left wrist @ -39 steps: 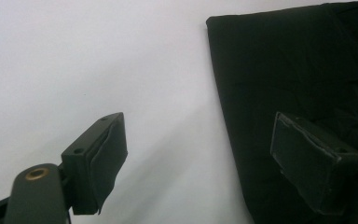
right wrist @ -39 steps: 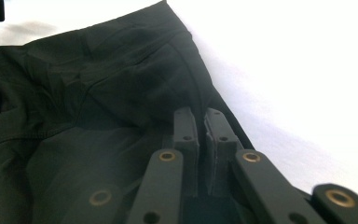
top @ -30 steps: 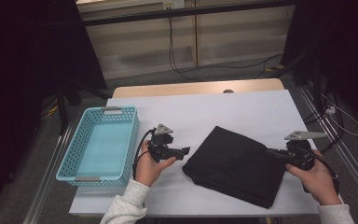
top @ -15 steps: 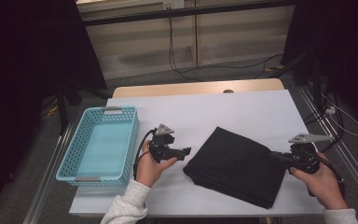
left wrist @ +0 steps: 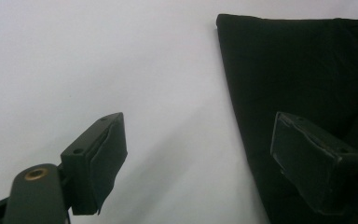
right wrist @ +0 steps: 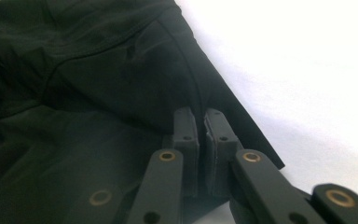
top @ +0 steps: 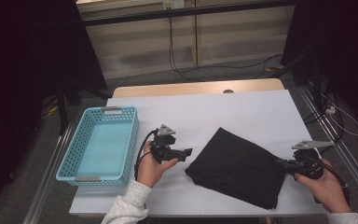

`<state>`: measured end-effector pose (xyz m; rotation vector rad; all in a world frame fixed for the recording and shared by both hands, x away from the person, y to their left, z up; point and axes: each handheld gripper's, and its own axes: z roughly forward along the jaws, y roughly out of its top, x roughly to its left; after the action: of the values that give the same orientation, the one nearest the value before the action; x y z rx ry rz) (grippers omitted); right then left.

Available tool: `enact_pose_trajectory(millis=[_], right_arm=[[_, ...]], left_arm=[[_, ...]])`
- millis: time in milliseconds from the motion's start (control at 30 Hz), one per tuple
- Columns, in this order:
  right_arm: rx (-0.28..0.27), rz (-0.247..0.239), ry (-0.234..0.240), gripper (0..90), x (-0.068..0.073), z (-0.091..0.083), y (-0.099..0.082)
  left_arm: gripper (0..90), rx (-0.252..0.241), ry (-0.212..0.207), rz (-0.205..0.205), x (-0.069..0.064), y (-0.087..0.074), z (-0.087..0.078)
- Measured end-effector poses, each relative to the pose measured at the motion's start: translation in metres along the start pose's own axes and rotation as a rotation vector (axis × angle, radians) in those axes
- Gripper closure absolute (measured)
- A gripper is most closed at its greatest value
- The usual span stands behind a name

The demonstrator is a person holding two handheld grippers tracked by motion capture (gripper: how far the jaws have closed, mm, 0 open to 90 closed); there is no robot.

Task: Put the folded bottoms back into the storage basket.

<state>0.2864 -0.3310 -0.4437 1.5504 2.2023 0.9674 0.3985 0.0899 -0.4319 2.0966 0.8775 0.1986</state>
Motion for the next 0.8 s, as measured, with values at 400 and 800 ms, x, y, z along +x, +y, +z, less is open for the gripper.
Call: enact_pose_trajectory(millis=[400,800], right_arm=[[0.035,-0.039,-0.046,81.6,0.001,0.002,-0.001],[-0.116,-0.057,-0.079,35.9,0.011,-0.001,0.009]], left_arm=[[17.4,0.019,-0.018,-0.004,-0.008,-0.006,0.005],[17.7,0.056,-0.042,-0.005,-0.019,-0.022,0.004]])
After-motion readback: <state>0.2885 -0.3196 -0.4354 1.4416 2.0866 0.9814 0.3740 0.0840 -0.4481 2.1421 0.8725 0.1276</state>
